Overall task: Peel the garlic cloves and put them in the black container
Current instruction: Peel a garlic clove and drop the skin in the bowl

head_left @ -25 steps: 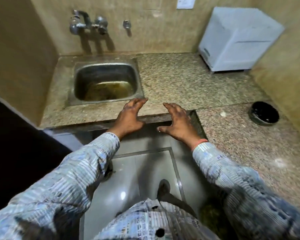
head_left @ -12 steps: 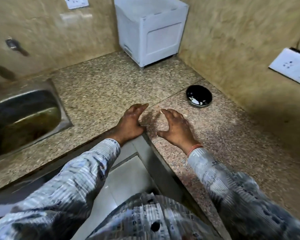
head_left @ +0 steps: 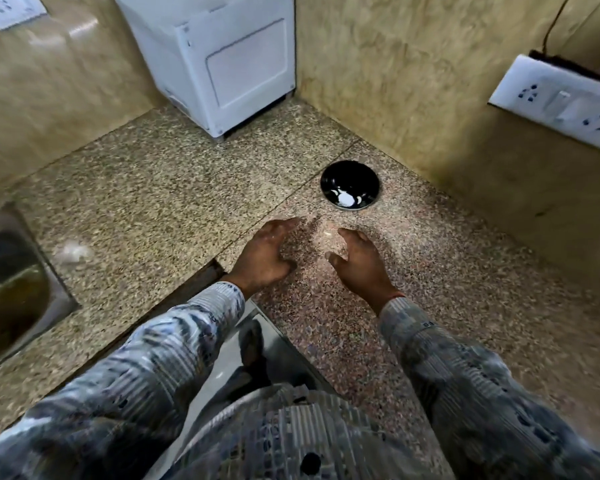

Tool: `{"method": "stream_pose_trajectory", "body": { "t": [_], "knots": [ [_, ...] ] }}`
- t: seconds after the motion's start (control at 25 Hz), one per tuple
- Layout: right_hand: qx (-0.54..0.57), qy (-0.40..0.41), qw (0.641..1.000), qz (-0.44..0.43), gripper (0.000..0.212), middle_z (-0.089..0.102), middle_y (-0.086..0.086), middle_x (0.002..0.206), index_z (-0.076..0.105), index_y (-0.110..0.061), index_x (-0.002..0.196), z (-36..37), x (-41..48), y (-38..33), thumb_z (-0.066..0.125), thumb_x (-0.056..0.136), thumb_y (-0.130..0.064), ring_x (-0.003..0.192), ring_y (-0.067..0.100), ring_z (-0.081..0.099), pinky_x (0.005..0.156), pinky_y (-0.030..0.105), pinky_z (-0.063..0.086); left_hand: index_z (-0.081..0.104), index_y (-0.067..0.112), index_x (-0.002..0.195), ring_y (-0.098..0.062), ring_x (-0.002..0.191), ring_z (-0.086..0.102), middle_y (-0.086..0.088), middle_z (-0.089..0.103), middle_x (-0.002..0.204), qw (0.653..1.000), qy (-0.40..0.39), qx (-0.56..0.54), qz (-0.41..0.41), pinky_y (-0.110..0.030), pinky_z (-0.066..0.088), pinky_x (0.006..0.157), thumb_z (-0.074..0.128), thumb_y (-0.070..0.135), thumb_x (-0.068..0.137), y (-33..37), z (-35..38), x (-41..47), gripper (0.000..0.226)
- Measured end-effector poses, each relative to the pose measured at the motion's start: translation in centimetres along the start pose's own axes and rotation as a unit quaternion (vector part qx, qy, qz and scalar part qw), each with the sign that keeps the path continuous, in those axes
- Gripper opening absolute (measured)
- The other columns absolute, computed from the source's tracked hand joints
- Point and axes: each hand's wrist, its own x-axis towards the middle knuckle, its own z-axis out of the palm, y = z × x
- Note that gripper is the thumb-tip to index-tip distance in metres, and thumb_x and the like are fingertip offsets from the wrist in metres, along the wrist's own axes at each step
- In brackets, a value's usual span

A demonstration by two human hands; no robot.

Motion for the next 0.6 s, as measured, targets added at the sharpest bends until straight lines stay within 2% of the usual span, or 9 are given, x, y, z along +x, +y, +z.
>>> {"method": "stream_pose_trajectory", "body": {
  "t": [0.12,0.2,0.28,0.4,0.52,0.6],
  "knots": [
    [-0.019,0.027,0.999,0.007,0.052,0.062,0.024,0.135,0.059,-0.001,0.139,0.6,2.0,0.8,0.071,0.094,-0.024,0.128,0.041,0.055,0.11,0.043,0.041,0.035,0.03,0.158,-0.033,0.135,0.049,-0.012,0.048,0.15,1.0,0.003,0.005,-0.002,-0.039,0.043,0.11,0.08,0.028,0.074,0.2,0.2,2.2,0.095],
    [-0.015,0.025,0.999,0.024,0.045,0.064,0.024,0.132,0.065,-0.002,0.134,1.1,3.5,1.0,0.072,0.094,-0.019,0.122,0.041,0.059,0.108,0.044,0.045,0.04,0.025,0.156,-0.034,0.129,0.053,-0.014,0.053,0.144,1.0,0.004,0.012,-0.006,-0.036,0.044,0.106,0.081,0.02,0.075,-0.2,0.5,3.8,0.091],
    [-0.011,0.008,0.999,0.051,0.04,0.063,0.021,0.132,0.068,-0.006,0.131,1.6,4.9,0.9,0.072,0.094,-0.02,0.12,0.037,0.061,0.107,0.041,0.046,0.042,0.023,0.156,-0.034,0.126,0.054,-0.015,0.055,0.139,0.999,-0.015,0.021,-0.028,-0.034,0.045,0.101,0.079,0.016,0.076,-1.1,0.5,5.1,0.088],
    [-0.024,-0.029,0.994,0.099,0.036,0.064,0.018,0.131,0.069,-0.009,0.128,3.4,7.5,1.4,0.067,0.096,-0.025,0.12,0.034,0.06,0.103,0.035,0.044,0.048,0.019,0.152,-0.037,0.124,0.055,-0.015,0.054,0.135,0.997,-0.033,0.006,-0.065,-0.036,0.046,0.099,0.067,0.026,0.074,-3.5,0.4,6.9,0.081],
    [-0.039,-0.053,0.991,0.12,0.046,0.064,0.019,0.124,0.067,-0.012,0.127,6.2,9.9,2.8,0.049,0.094,-0.038,0.111,0.04,0.062,0.092,0.041,0.05,0.054,0.018,0.147,-0.033,0.12,0.058,-0.014,0.057,0.133,0.997,-0.03,-0.005,-0.07,-0.03,0.044,0.096,0.057,0.022,0.075,-6.1,0.8,8.4,0.073],
    [-0.036,-0.028,0.99,0.131,0.038,0.061,0.019,0.121,0.067,-0.014,0.124,6.6,10.2,2.4,0.054,0.093,-0.032,0.104,0.043,0.062,0.085,0.044,0.055,0.052,0.019,0.149,-0.031,0.12,0.057,-0.013,0.057,0.134,0.998,-0.043,0.009,-0.052,-0.034,0.047,0.1,0.053,0.023,0.075,-7.1,1.1,8.9,0.073]
  ]
}}
